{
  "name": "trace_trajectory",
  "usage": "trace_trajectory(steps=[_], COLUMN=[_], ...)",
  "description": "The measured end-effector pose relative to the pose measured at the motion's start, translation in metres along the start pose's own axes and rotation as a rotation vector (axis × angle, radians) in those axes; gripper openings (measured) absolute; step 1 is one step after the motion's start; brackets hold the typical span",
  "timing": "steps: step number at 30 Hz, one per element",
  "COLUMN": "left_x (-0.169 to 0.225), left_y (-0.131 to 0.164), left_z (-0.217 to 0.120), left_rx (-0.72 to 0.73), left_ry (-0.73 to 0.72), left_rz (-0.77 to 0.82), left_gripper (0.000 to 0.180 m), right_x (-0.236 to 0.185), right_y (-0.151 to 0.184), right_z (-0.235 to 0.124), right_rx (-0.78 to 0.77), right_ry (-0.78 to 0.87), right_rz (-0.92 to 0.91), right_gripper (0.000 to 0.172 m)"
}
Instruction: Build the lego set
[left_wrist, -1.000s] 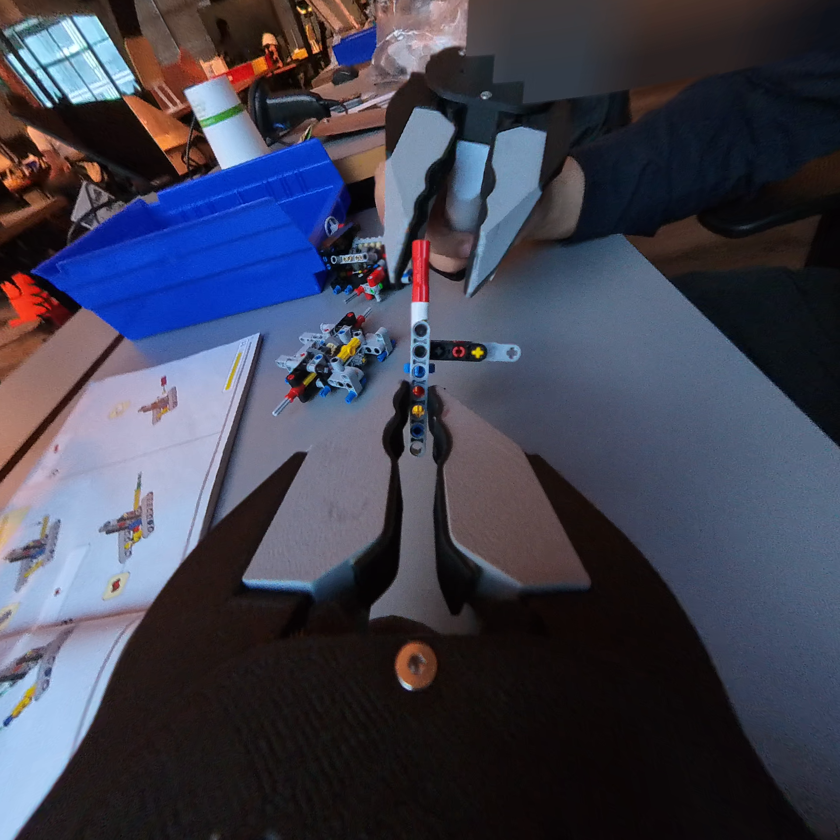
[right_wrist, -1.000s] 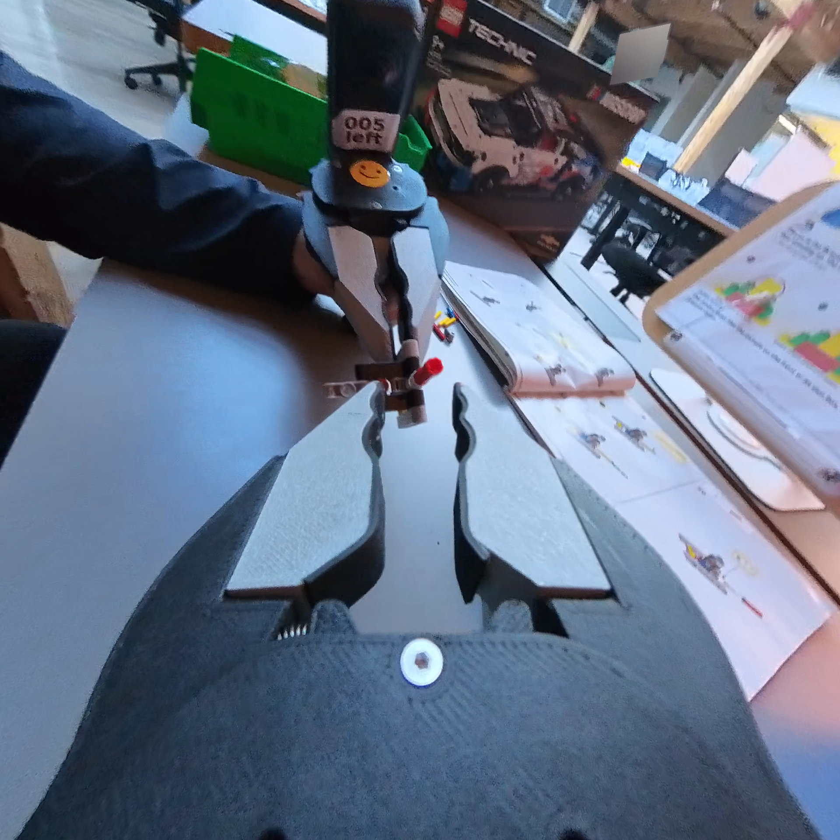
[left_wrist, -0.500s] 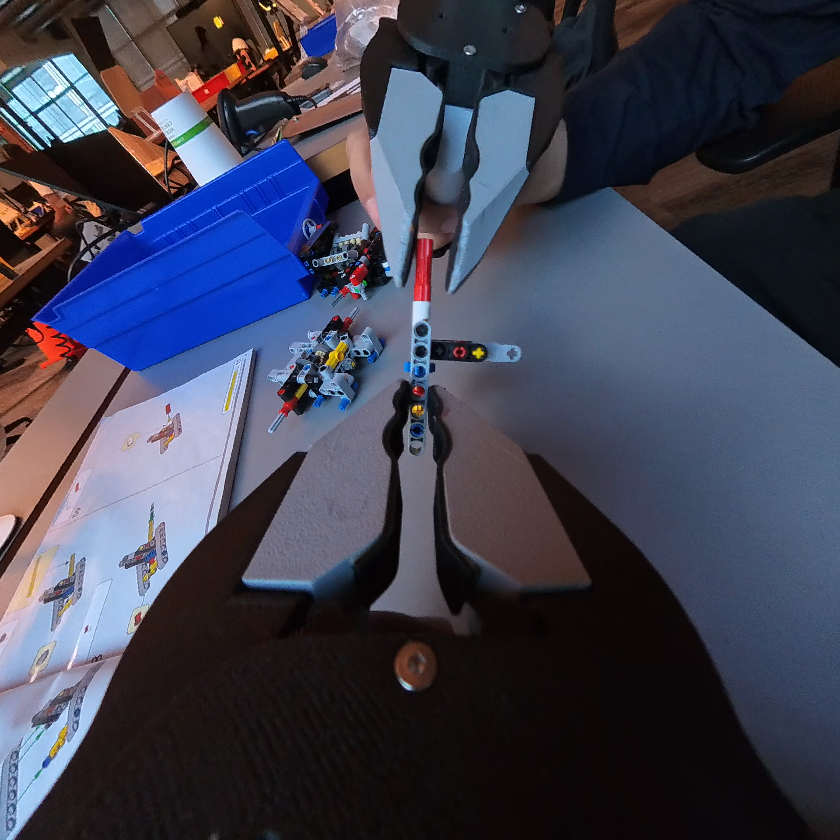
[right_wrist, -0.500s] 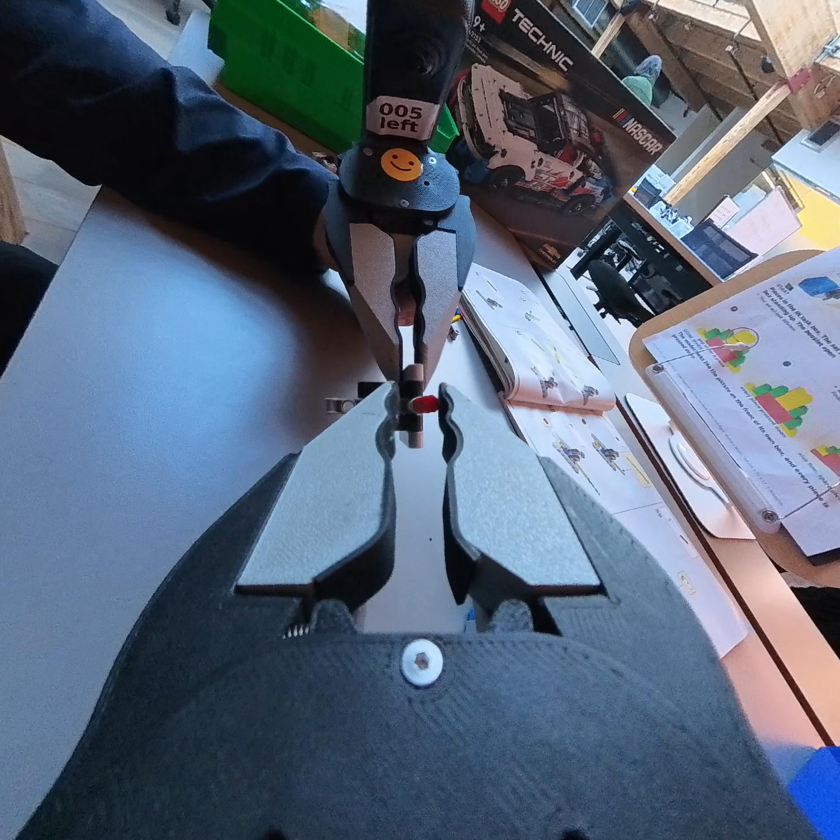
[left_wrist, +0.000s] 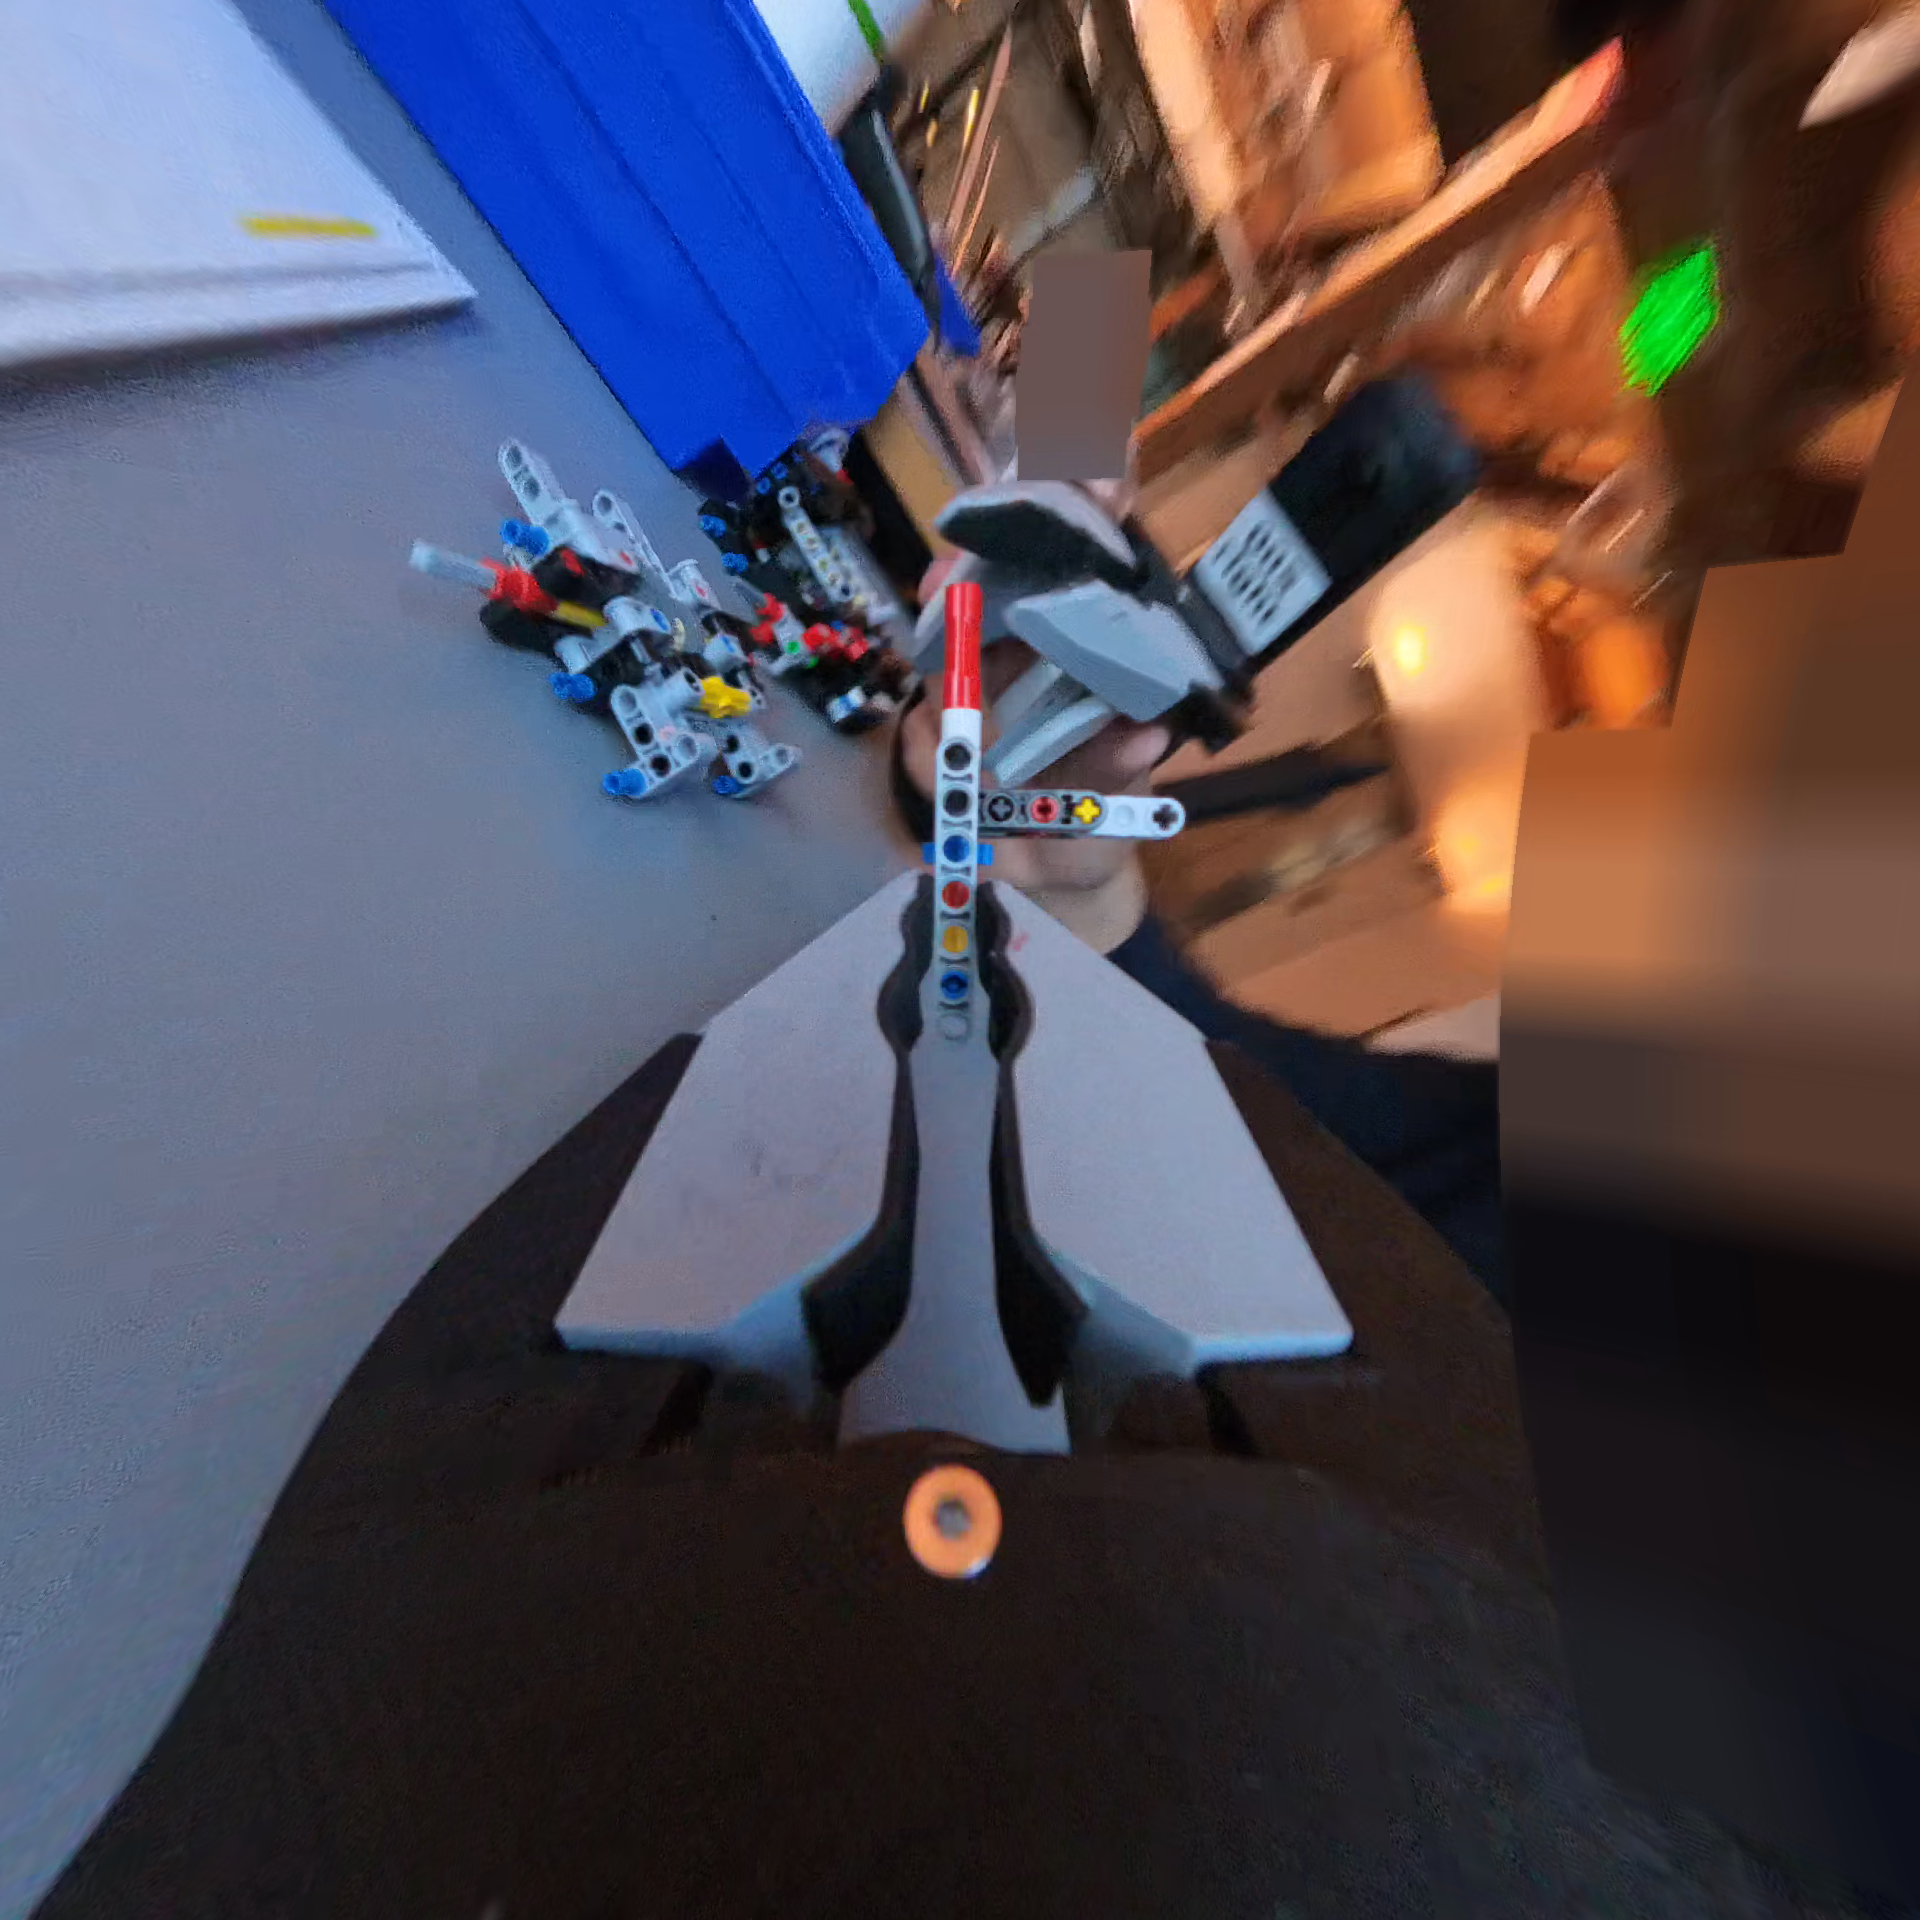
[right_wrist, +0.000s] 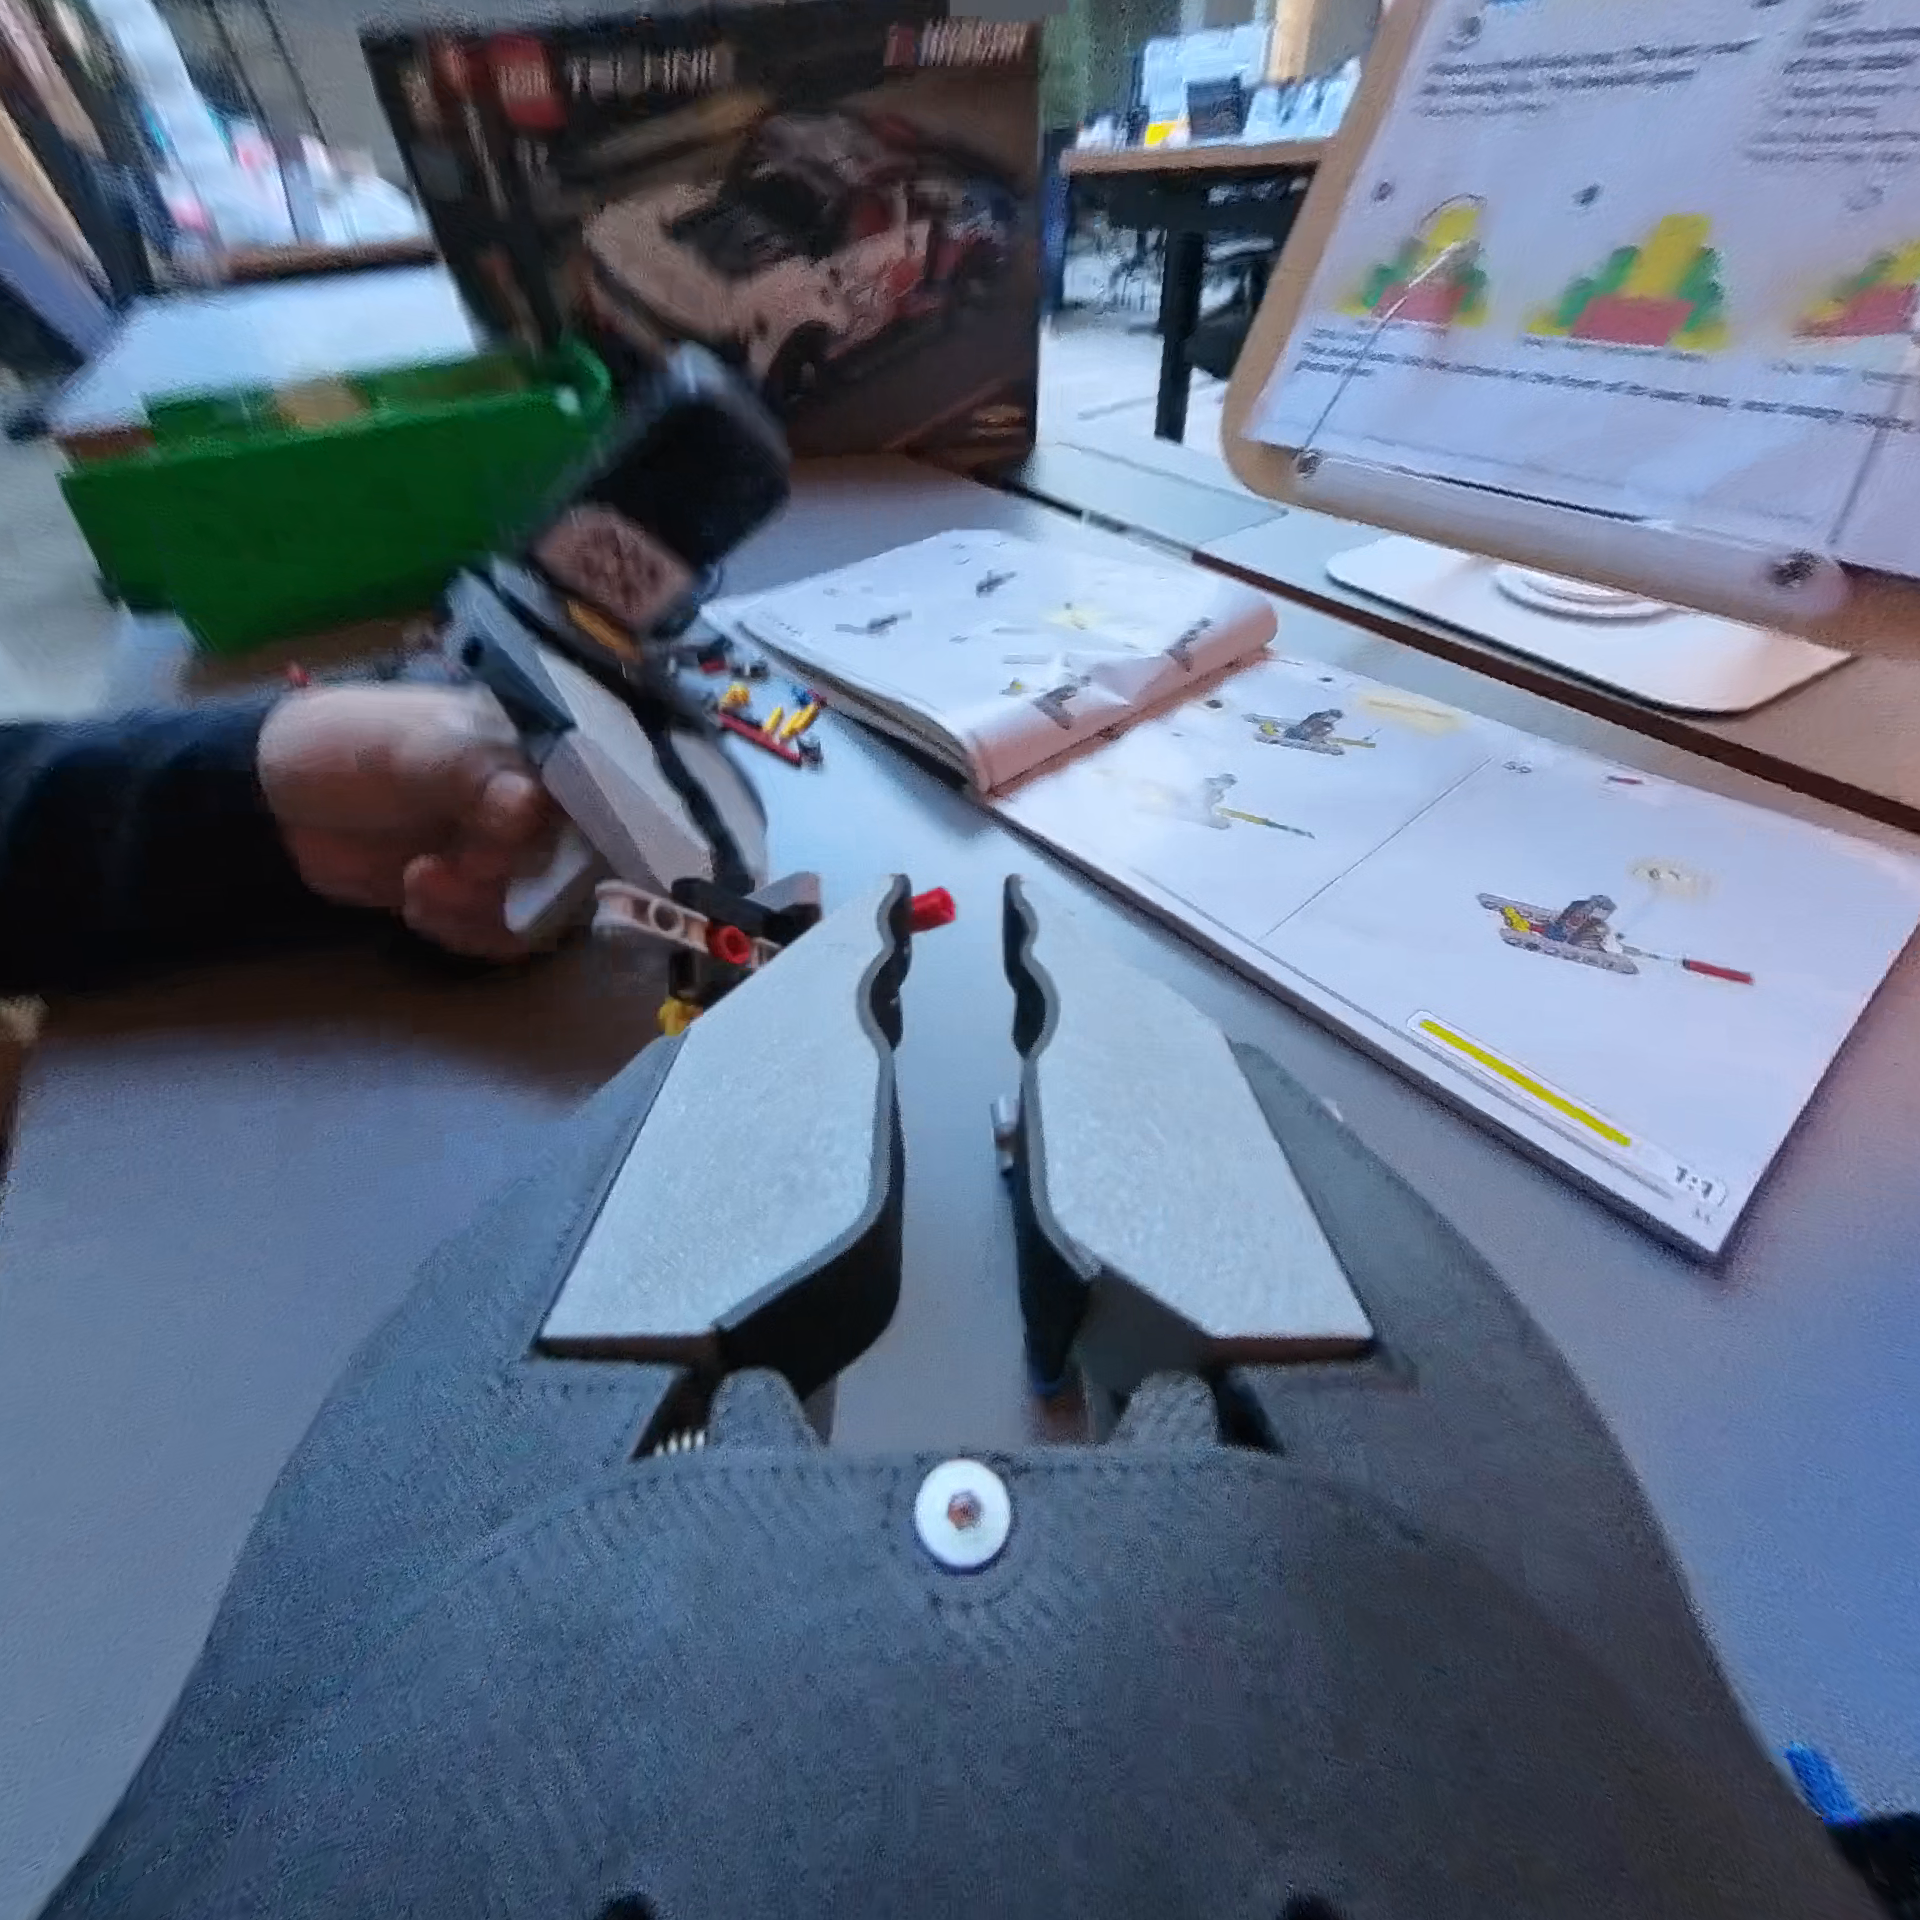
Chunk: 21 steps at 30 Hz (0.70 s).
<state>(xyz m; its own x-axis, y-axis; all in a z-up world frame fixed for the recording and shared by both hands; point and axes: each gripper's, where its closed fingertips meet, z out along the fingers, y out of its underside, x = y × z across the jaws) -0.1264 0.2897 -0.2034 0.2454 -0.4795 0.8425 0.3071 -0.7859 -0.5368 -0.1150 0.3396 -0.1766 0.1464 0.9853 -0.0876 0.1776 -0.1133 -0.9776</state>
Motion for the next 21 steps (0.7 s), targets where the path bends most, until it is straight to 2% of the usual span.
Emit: trace_trajectory(steps=[3,4,6,10,11,14,18,21], left_x=[-0.005,-0.009,-0.009,-0.006,-0.007,-0.006,0.000,0.000], left_y=[-0.014,-0.016,-0.018,-0.023,-0.024,-0.022,-0.020,-0.022], left_z=[-0.008,-0.010,-0.012,-0.013,-0.014,-0.012,-0.009,-0.009], left_rx=[0.115,0.148,0.187,0.254,0.260,0.255,0.248,0.255], left_ry=[0.082,0.080,0.078,0.118,0.121,0.148,0.206,0.223], left_rz=[-0.278,-0.331,-0.366,-0.468,-0.486,-0.564,-0.605,-0.618], left_gripper=[0.004,0.004,0.005,0.004,0.004,0.004,0.006,0.006], right_x=[0.008,0.006,-0.001,-0.015,-0.019,-0.033,-0.031,-0.031], right_y=[-0.009,-0.010,-0.009,0.016,0.020,0.020,0.011,0.009], right_z=[-0.006,-0.006,-0.002,0.017,0.021,0.027,0.024,0.023], right_rx=[0.085,0.102,0.106,-0.046,-0.071,-0.090,-0.048,-0.040], right_ry=[-0.073,-0.125,-0.219,-0.249,-0.258,-0.329,-0.439,-0.512], right_rz=[0.178,0.239,0.335,0.351,0.350,0.382,0.629,0.784], right_gripper=[0.019,0.028,0.051,0.067,0.062,0.028,0.011,0.009])
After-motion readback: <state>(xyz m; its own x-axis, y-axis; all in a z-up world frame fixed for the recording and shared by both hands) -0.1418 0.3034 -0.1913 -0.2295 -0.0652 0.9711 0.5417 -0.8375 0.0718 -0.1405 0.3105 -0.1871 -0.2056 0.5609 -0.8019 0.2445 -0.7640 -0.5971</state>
